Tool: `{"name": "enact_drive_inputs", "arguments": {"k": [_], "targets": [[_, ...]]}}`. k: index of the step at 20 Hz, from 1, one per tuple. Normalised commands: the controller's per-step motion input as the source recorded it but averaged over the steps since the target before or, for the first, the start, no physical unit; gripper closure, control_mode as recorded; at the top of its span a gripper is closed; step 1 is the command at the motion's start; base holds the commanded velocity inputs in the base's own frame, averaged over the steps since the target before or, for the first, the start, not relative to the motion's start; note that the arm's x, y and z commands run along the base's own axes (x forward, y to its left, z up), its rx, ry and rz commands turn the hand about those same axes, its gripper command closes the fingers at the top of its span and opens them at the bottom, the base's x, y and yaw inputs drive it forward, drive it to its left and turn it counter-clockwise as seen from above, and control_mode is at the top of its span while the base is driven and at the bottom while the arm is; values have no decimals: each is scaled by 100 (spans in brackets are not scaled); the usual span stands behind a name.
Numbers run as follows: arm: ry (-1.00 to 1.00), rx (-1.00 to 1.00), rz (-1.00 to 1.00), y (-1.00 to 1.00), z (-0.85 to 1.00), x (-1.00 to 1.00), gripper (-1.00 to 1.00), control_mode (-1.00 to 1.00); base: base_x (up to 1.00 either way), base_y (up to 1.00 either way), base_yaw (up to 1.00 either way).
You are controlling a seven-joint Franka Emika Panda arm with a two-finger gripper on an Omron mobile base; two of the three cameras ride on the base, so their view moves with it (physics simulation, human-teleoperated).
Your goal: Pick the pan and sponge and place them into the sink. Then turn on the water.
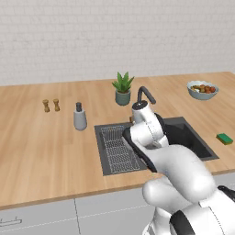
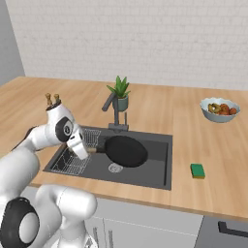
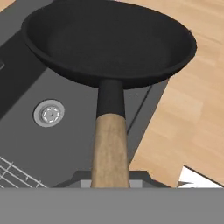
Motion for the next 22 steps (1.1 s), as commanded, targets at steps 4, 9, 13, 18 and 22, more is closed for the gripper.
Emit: {"name": "enact_drive_inputs", "arguments": {"k": [4, 9, 13, 18, 22], "targets": [[1, 0, 0, -30, -39, 65, 100, -100, 0, 0, 0], [3, 0, 0, -5, -35, 70, 100, -100, 0, 0, 0], [0, 0, 0, -4, -48, 62, 100, -100, 0, 0, 0], [1, -1, 0, 0, -61, 41, 100, -100, 0, 0, 0], [5, -1, 0, 0, -61, 15, 100, -100, 0, 0, 0]]}}
